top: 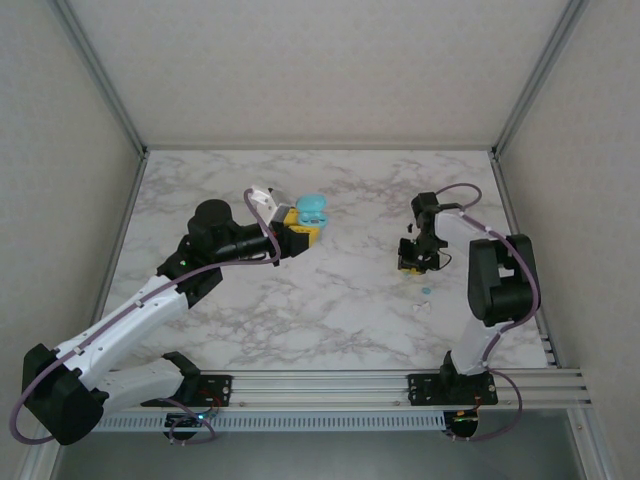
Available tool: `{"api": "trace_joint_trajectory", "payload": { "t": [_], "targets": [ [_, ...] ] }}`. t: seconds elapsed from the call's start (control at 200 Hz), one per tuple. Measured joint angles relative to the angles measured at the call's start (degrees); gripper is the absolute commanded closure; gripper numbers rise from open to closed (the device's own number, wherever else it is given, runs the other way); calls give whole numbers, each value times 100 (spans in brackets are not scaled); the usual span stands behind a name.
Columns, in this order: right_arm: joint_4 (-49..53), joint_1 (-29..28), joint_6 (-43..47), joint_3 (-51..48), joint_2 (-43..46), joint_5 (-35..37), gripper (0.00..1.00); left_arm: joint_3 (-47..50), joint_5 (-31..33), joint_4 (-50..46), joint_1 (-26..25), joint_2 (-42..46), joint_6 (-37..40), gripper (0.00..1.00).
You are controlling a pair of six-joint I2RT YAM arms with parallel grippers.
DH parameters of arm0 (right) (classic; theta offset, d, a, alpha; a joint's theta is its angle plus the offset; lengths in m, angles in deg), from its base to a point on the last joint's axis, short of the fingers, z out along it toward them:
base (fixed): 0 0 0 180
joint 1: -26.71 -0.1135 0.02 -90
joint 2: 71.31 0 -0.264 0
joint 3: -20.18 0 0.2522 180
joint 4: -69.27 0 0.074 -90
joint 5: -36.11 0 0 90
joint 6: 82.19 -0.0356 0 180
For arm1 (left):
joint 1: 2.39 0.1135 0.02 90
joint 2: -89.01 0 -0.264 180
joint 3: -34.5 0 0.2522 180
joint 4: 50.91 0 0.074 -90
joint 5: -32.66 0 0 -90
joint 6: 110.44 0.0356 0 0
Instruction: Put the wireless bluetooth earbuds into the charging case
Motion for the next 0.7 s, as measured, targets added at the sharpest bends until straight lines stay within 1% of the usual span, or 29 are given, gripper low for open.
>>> {"api": "trace_joint_trajectory", "payload": {
  "t": [0.135,0.32,0.415,0.551,0.701],
  "targets": [
    [-339,-186,-181,-157,107,-997,77,0,35,0,0,11,0,77],
    [-551,-870,-376,-164,-61,-1462,76,0,44,0,-4,44,0,77],
    [-623,-953,-472,-170,-210,-1491,75,0,57,-11,-4,44,0,77],
    [-649,-927,-509,-216,-306,-1261,74,0,57,-26,-4,46,0,77],
    [-675,-931,-533,-229,-308,-1185,71,0,57,-26,-4,48,0,77]
  ]
}}
